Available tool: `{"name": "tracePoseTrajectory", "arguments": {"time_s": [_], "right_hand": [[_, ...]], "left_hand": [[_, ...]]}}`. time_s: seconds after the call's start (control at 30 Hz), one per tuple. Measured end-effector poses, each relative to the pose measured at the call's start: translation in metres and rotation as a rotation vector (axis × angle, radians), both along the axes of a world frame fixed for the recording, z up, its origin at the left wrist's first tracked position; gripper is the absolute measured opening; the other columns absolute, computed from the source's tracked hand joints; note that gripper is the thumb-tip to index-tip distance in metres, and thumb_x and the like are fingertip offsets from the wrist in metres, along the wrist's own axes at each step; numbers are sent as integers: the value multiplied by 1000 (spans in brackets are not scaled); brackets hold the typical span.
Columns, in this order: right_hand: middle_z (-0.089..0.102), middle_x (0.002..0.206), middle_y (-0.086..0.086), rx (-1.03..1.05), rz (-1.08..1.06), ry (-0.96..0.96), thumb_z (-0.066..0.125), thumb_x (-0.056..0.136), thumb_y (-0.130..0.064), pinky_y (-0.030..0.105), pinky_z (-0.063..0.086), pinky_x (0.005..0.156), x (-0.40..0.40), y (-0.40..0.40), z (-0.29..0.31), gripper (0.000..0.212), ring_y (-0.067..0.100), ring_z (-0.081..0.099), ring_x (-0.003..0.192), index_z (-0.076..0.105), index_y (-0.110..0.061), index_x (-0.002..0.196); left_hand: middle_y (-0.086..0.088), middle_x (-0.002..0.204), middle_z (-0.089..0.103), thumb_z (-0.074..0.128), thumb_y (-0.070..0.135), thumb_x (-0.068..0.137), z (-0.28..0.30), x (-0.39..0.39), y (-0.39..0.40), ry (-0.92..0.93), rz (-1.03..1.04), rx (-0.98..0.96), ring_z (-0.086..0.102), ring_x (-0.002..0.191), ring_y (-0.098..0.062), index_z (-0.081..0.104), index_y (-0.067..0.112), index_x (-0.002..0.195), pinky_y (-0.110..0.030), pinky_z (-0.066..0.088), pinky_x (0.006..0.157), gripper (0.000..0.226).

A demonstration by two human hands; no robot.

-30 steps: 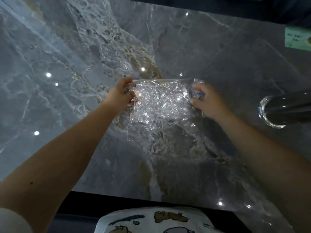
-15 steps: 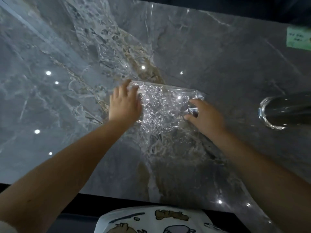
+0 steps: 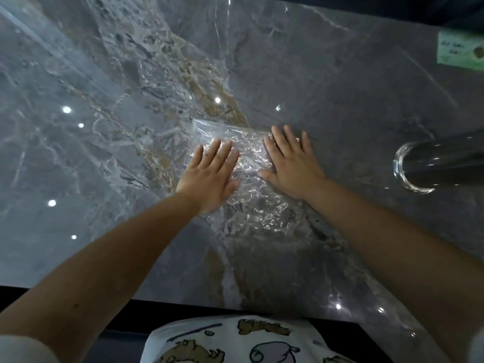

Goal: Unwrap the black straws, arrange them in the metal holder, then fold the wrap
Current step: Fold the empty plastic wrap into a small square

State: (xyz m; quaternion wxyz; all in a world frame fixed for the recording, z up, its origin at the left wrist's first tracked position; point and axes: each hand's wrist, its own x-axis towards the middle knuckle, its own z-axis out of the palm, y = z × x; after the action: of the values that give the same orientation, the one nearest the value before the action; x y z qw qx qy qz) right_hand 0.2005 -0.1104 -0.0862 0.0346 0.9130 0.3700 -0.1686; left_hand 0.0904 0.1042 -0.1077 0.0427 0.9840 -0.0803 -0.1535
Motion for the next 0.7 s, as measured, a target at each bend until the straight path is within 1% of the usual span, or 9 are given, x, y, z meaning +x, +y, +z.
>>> {"name": "tracePoseTrajectory", "arguments": {"time_s": [0.13, 0.2, 0.27, 0.33, 0.43, 0.53, 0.6, 0.67, 0.7], "right_hand": [[-1, 163, 10, -15, -8, 43, 13, 88, -75, 58, -1, 116, -4, -7, -6, 88, 32, -5, 149, 2, -16, 152], [3, 163, 9, 39, -68, 89, 16, 87, -76, 57, 4, 118, -3, -4, 1, 89, 31, 0, 149, 2, -17, 152], [18, 160, 11, 126, -159, 143, 27, 87, -72, 54, 17, 116, 5, 2, 11, 88, 32, 17, 147, 8, -16, 152], [35, 153, 14, 164, -232, 146, 39, 88, -64, 52, 30, 108, 20, 10, 21, 83, 34, 35, 137, 17, -15, 150], [55, 133, 13, 99, -231, 168, 52, 88, -52, 46, 42, 97, 41, 27, 35, 64, 34, 53, 119, 40, -13, 137], [63, 118, 6, 122, -267, 394, 64, 86, -38, 37, 48, 90, 53, 48, 44, 50, 27, 61, 105, 52, -16, 129], [68, 104, 3, 122, -256, 503, 68, 85, -26, 29, 47, 79, 54, 59, 44, 29, 22, 63, 94, 64, -19, 112], [67, 84, 2, 113, -247, 537, 66, 85, -21, 25, 42, 64, 53, 58, 41, 4, 20, 61, 79, 67, -19, 89], [64, 76, 1, 137, -289, 558, 66, 85, -21, 24, 39, 60, 52, 51, 39, 4, 19, 58, 73, 66, -19, 81]], "left_hand": [[-7, 158, -12, 3, 59, 96, 1, -2, 7, 5, -55, 17, -14, 148, -29, -10, 18, 150, -52, -3, 119, 69], [-6, 158, -12, 2, 60, 96, 2, -1, 9, 5, -69, 17, -15, 147, -28, -11, 18, 150, -52, -3, 119, 70], [-6, 158, -11, 2, 61, 94, 4, 1, 11, 9, -81, 19, -14, 147, -28, -7, 17, 151, -51, -4, 119, 72], [-7, 160, -10, 0, 62, 93, 6, 3, 14, 27, -104, 22, -16, 146, -27, -5, 18, 152, -50, -7, 119, 74], [-8, 162, -10, 0, 62, 94, 7, 7, 20, 45, -173, 35, -21, 145, -26, -8, 20, 152, -50, -10, 118, 73], [-8, 162, -7, 2, 61, 94, 11, 12, 23, 48, -257, 51, -17, 146, -27, -6, 20, 153, -49, -7, 119, 72], [-6, 162, -9, 5, 60, 94, 15, 14, 24, 52, -278, 57, -16, 147, -28, -4, 21, 153, -49, -9, 119, 71], [-2, 159, -16, 6, 60, 95, 21, 14, 27, 54, -228, 35, -21, 145, -27, -6, 25, 152, -47, -15, 116, 68], [-1, 158, -19, 7, 59, 96, 23, 11, 28, 48, -170, 23, -24, 144, -26, -7, 27, 152, -46, -16, 115, 66]]}}
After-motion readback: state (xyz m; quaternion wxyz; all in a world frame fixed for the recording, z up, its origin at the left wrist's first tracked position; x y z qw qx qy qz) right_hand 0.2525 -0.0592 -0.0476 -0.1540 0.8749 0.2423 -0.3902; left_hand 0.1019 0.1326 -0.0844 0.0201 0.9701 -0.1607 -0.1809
